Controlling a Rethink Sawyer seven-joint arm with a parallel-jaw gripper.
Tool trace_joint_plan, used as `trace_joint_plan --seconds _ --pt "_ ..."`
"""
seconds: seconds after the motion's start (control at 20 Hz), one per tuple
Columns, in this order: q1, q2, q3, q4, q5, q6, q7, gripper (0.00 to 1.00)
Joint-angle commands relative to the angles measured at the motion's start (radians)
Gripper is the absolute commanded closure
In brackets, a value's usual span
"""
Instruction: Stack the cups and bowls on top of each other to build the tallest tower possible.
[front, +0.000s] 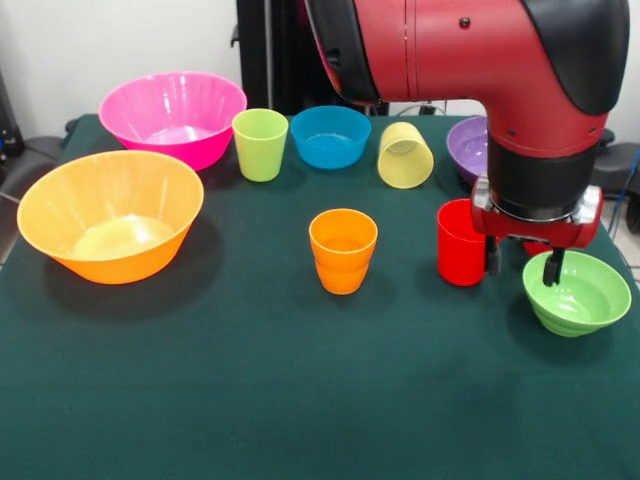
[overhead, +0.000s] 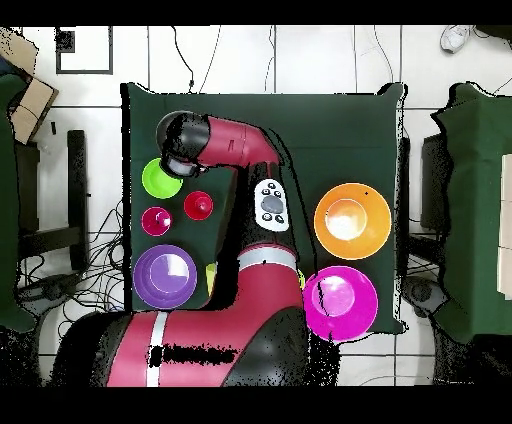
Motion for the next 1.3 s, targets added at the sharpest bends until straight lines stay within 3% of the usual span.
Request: trace_joint_plan --seconds 0.05,0.85,1.3 --pt "0.021 0.030 0.047 0.092 0.020 -0.120 0.174 0.00" --pt "0.044 0.023 0.052 0.150 0.031 -0.129 0.166 0.00" --pt "0.056 0.036 0.076 0.213 0.034 -0.212 0.159 0.00"
